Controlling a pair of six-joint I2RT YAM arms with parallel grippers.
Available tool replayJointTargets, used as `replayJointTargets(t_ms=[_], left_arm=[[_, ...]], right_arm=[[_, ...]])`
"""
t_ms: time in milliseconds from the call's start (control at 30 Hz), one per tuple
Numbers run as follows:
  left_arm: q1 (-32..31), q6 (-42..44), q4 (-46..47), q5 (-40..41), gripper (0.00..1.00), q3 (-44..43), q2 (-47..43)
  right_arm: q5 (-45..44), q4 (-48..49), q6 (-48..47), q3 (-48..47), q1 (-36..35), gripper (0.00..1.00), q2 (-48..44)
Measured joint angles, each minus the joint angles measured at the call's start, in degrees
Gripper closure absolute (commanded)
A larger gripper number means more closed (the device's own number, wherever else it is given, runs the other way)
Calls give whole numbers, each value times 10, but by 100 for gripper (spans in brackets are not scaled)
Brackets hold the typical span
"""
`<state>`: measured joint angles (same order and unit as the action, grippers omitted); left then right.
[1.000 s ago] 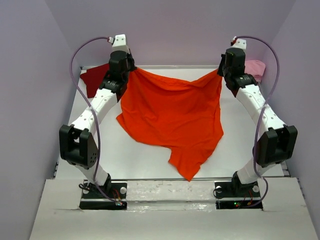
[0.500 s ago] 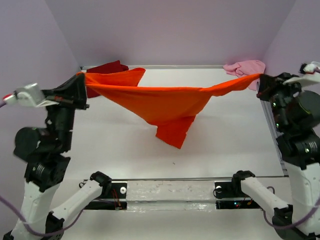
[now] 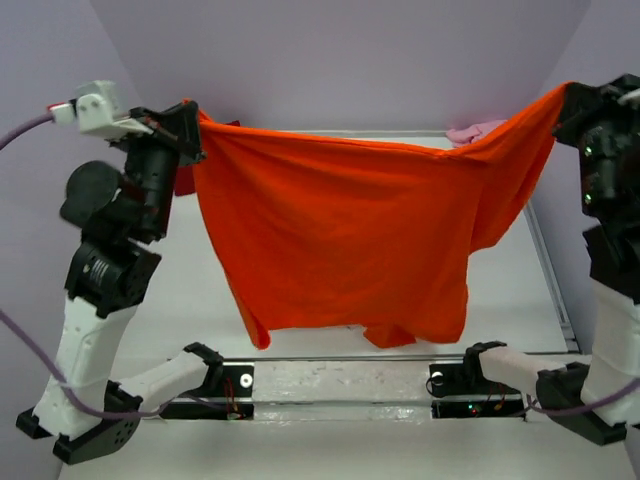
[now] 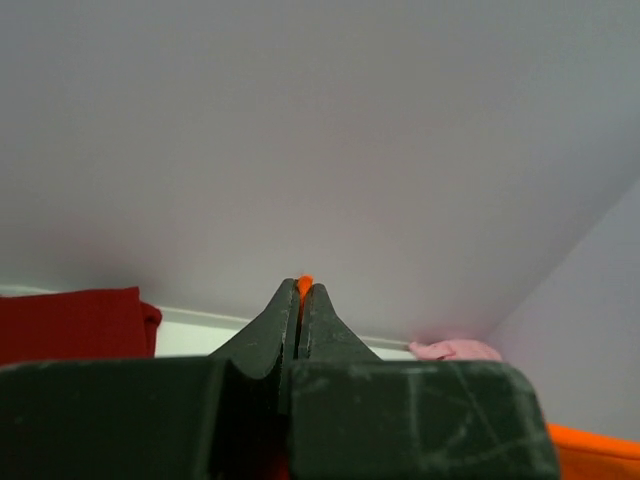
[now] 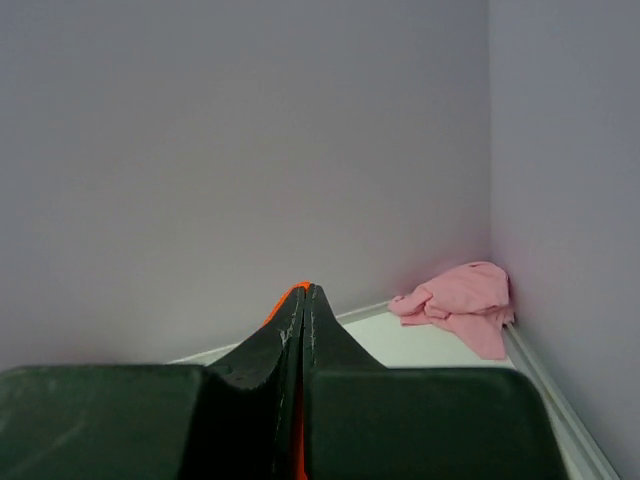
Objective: Fold and stack the t-shirts
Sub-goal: Flatten the tshirt out
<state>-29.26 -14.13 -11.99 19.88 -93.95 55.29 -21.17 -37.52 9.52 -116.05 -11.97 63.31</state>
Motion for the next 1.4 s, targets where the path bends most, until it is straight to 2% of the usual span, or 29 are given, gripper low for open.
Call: replayJointTargets(t_ms=[100,300,433,567,700,1000,1200,1300,1400], left_arm=[[3,2,14,17,100,12,63],[64,-1,97,18,100,92,203],[106,-4,155,11,100,175,297],[141,-6,195,0,100,189,410],[158,-1,225,-7,100,179,505],[166,2,250,-34,100,101,614],[166,9,266,-54,100,91,599],[162,23,242,-65,100,92,545],[150,34,234,-68,100,96,447]], right_arm=[[-18,5,-12,-32,0,100,92],[-52,20,-31,-130,0,100,366],[-60,17,-32,-134,0,100,532],[-62,33,-31,-111,0,100,626],[-63,65,-38,-40,0,100,639],[-77,130,-51,-34,9,100,648],[-60,153,-46,-8,19,100,628],[-34,155,-38,73,19,100,554],[-10,163,-33,150,18,100,426]])
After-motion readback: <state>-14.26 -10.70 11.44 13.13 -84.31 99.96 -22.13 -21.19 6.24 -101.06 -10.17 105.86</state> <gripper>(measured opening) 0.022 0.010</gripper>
